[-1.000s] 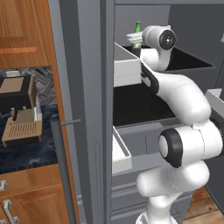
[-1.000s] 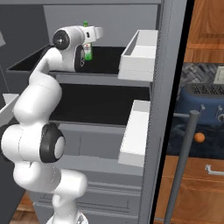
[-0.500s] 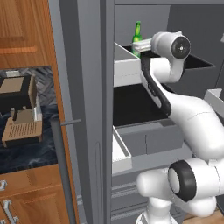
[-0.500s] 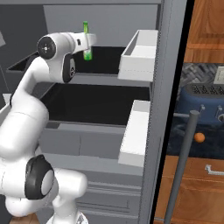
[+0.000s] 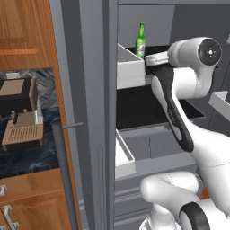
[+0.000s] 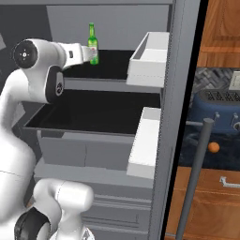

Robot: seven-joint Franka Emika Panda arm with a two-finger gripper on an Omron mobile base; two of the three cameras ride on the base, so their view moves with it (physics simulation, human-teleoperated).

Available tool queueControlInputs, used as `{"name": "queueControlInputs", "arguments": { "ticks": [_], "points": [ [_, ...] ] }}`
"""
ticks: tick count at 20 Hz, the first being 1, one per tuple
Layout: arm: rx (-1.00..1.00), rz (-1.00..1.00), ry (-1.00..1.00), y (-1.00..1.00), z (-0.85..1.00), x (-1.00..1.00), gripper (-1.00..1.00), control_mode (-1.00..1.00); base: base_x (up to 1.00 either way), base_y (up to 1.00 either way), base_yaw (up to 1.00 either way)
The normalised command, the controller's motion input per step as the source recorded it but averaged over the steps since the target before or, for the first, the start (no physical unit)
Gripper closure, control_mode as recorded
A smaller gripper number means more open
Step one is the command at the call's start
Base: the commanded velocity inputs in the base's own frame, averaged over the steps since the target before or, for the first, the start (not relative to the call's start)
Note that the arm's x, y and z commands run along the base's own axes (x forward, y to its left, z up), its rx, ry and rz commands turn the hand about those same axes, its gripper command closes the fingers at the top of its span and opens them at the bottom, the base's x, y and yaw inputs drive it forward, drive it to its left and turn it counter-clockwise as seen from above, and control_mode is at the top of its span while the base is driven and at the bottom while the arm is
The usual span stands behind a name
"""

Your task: Place the beers on the top shelf of the fridge to keep them out of children's reach, and place the tangerine on lower shelves for easy access.

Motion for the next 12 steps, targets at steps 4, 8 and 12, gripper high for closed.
{"name": "queueControlInputs", "arguments": {
  "ticks": [4,8,12],
  "points": [
    [0.02,0.00,0.13,0.00,-0.30,-0.99,-1.00,-1.00,0.00,0.00,0.00],
    [0.04,0.00,0.12,0.00,-0.31,-0.75,-1.00,-1.00,0.00,0.00,0.00],
    [0.07,0.00,0.12,0.00,-0.24,-0.65,-1.00,-1.00,0.00,0.00,0.00]
  ]
}}
